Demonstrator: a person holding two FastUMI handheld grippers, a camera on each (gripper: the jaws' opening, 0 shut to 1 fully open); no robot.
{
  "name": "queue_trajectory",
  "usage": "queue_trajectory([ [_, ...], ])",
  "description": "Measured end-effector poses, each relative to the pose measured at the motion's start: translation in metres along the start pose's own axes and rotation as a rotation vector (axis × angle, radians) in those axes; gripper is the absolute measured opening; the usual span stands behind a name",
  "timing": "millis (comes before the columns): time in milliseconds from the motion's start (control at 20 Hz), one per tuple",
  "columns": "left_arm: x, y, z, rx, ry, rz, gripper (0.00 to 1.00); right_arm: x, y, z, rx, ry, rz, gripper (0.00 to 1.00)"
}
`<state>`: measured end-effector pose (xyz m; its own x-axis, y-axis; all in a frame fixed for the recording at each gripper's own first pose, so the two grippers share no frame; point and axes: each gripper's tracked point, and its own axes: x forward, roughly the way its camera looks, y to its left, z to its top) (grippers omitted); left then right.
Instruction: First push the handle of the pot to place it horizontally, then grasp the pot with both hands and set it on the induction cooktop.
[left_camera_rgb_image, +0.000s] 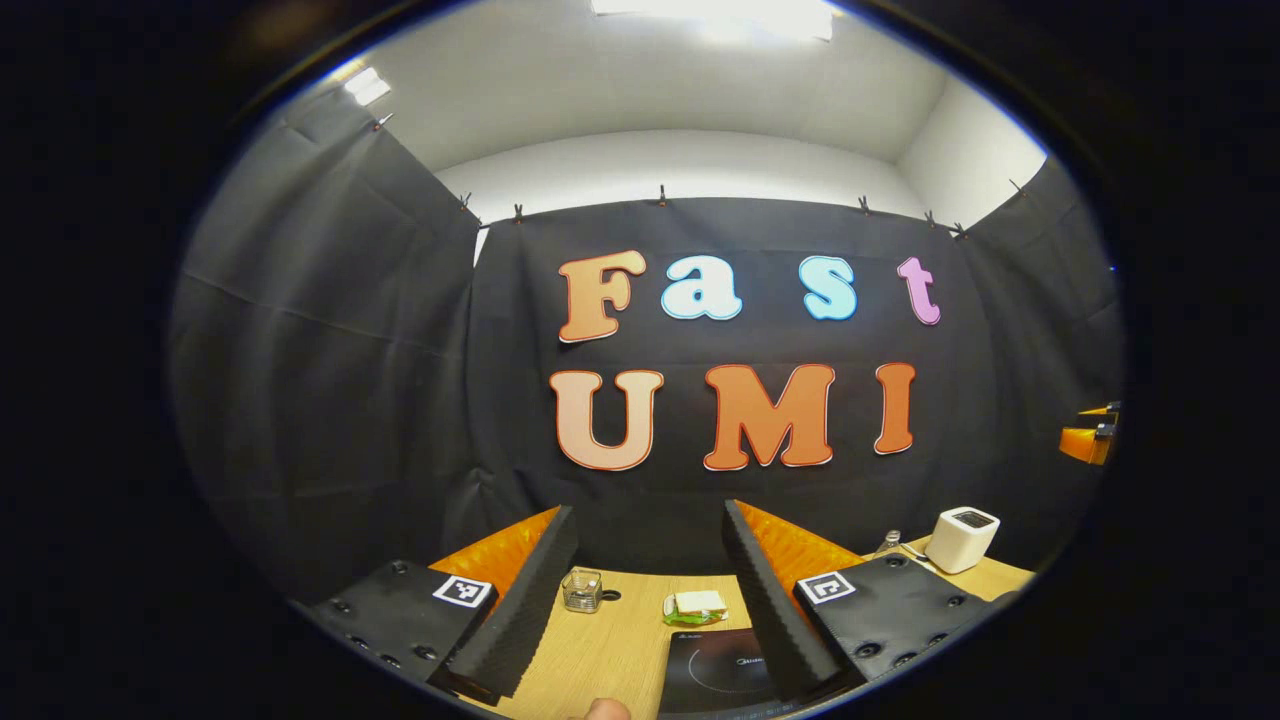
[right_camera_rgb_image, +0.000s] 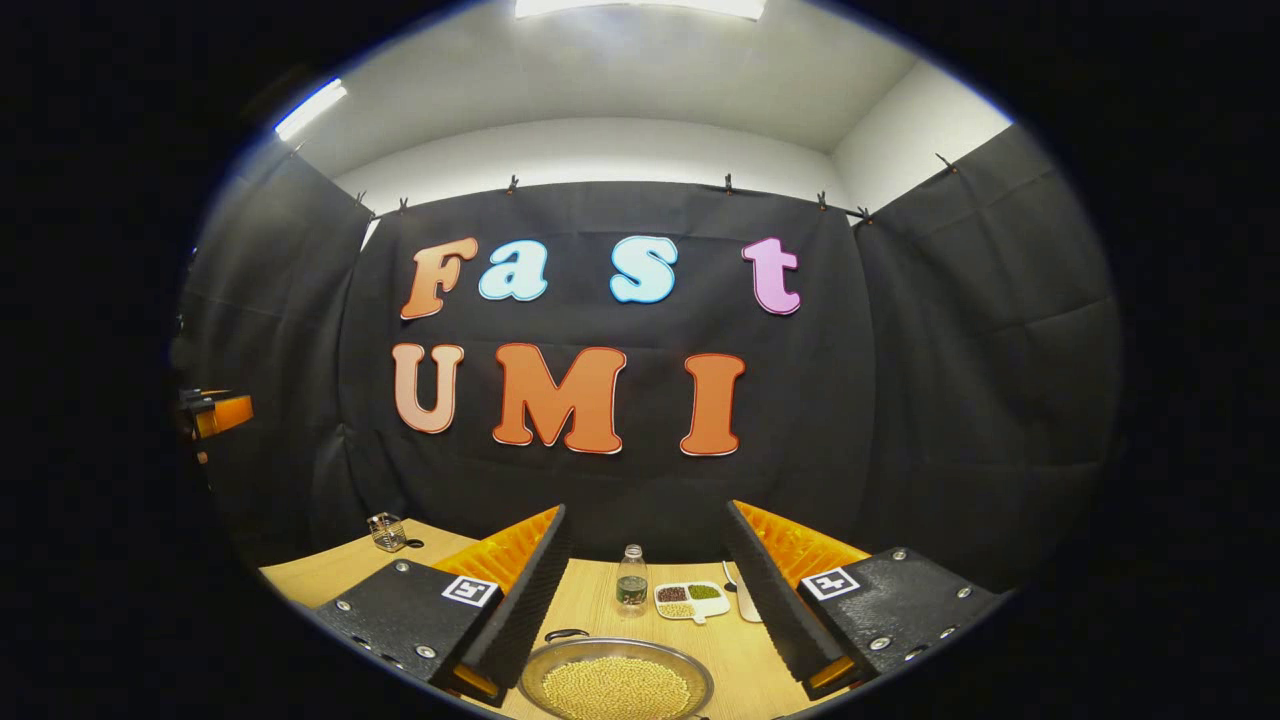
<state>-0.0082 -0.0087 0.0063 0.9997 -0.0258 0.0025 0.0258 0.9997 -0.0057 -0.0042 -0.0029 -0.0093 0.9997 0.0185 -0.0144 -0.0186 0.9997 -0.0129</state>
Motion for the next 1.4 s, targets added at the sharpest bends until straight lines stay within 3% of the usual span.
queue_trajectory([
  [100,-0.001,0.0,0.001,0.0,-0.001,-0.002,0.99,-0.002,-0.001,-0.004,0.0,0.007,0.003,0.94],
  [150,-0.001,0.002,0.003,0.002,-0.004,0.002,0.99,-0.002,0.0,-0.007,0.0,0.013,0.006,0.99],
  [200,-0.001,0.003,0.005,0.006,-0.009,0.006,0.95,-0.003,0.0,-0.013,-0.005,0.023,0.012,0.9],
  [550,-0.001,0.005,0.008,0.003,-0.024,0.006,0.99,-0.012,0.005,-0.064,-0.064,0.11,0.046,0.61],
  [650,-0.001,0.006,0.009,-0.005,-0.029,0.006,0.99,-0.014,0.009,-0.082,-0.059,0.145,0.062,0.45],
  [800,0.0,0.002,0.005,-0.011,-0.017,-0.004,0.99,-0.019,0.008,-0.112,-0.033,0.206,0.068,0.31],
  [900,-0.002,0.002,0.003,-0.015,-0.012,-0.008,0.95,-0.023,0.002,-0.131,-0.057,0.236,0.055,0.24],
  [1050,-0.002,0.002,0.003,-0.019,-0.016,-0.004,0.96,-0.029,0.001,-0.157,-0.077,0.284,0.051,0.23],
  [1300,-0.003,0.004,0.0,-0.018,-0.011,0.002,0.96,-0.048,0.002,-0.207,-0.048,0.393,0.072,0.05],
  [1400,-0.003,0.003,-0.002,-0.016,-0.008,0.002,0.96,-0.055,0.002,-0.228,-0.039,0.44,0.079,0.03],
])
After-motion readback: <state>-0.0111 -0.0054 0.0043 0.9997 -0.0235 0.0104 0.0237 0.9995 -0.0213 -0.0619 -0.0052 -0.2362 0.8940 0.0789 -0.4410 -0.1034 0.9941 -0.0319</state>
